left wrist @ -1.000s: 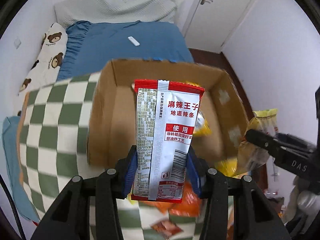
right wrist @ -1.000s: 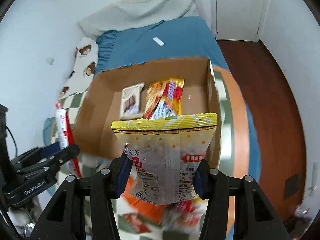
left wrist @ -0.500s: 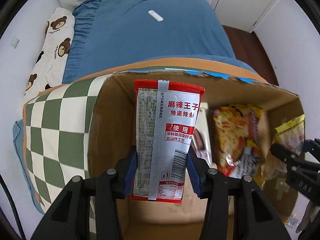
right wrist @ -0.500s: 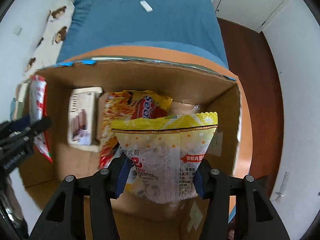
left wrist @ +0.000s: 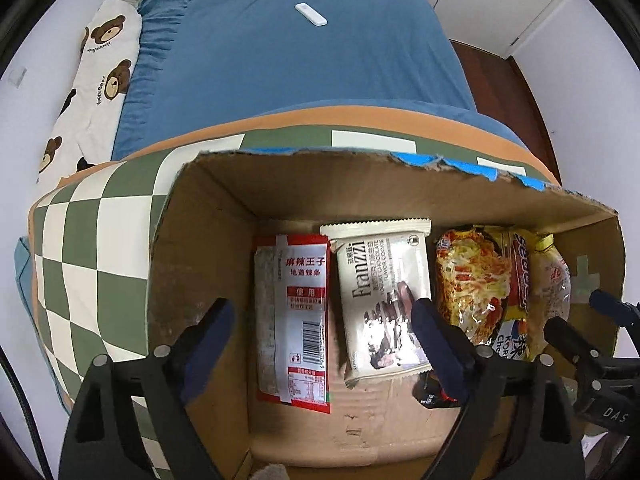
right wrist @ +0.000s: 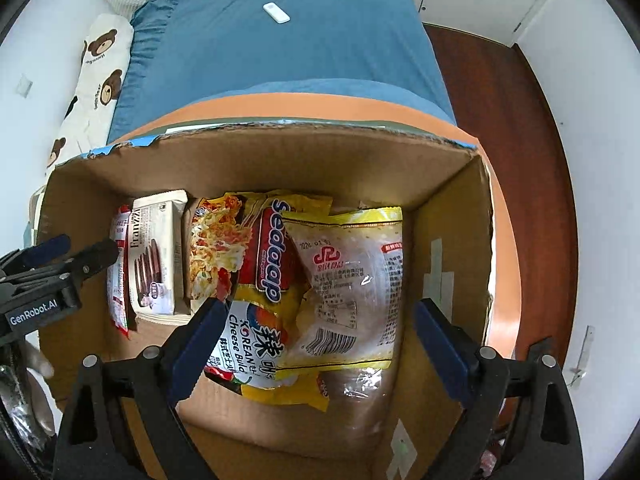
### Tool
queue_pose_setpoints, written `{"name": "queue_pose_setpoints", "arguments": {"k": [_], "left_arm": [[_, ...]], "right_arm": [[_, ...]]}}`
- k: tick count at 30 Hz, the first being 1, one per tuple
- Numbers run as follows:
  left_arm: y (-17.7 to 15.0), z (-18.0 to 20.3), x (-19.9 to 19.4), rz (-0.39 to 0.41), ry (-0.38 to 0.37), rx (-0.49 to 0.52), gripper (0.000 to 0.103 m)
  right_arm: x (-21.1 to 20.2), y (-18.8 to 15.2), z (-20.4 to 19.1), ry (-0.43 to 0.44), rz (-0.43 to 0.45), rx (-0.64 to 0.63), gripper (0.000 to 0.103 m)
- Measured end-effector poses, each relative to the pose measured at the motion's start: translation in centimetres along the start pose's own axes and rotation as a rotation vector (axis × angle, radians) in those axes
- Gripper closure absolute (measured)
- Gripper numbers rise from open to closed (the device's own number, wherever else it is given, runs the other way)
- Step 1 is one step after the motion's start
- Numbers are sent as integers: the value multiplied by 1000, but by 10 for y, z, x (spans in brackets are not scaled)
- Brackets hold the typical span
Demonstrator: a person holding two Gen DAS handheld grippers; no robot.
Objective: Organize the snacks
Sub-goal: 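Carry both packets into the box and release them beside the others, then grasp an orange chip bag with the left tool while the right tool grasps another orange bag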
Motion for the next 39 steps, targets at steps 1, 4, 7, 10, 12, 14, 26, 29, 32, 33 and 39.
{"name": "queue_pose_setpoints", "arguments": {"k": [1, 4, 7, 10, 12, 14, 26, 29, 32, 33, 39], "left_arm": [[-1, 0, -1, 4, 4, 2, 13], [-7, 1, -7, 25, 5, 1, 13], [-17, 5, -16, 51, -3, -1, 13], [-29, 8, -27, 85, -1, 6, 13], [-38, 12, -34, 112, 4, 19, 13], [-47, 15, -42, 135, 11, 30, 13], [-89, 31, -95, 267, 13, 81, 13], [-102, 37, -112, 311, 11, 93, 13], [-117, 44, -130, 347, -5, 103, 13], [-122, 46, -136, 359, -9, 107, 13], [-149, 55, -167, 427, -24, 127, 13]], "right_arm": [[-2, -3, -1, 3, 3, 5, 6], [-13, -12, 1, 8, 23, 19, 6], [-23, -20, 1, 12, 49, 32, 6], [-35, -33, 1, 10, 74, 38, 6], [-39, -43, -2, 7, 85, 34, 6], [-43, -52, -5, 0, 92, 26, 6], [-91, -95, -8, -3, 220, 44, 6], [-114, -105, -6, -17, 284, 47, 6], [-140, -117, -4, -31, 347, 42, 6], [-150, -123, -4, -36, 371, 40, 6], [-189, -151, -4, -17, 446, 47, 6]]}}
Point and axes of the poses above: each gripper's, at about its wrist camera, not at the fingertips, and x roughly the way its jaws point, z to its right, y to its top, the point moved 10 cm from there along x, roughly the way its jaws point, and after that the axes turned 11 degrees about -y, right-handed, at the moved point
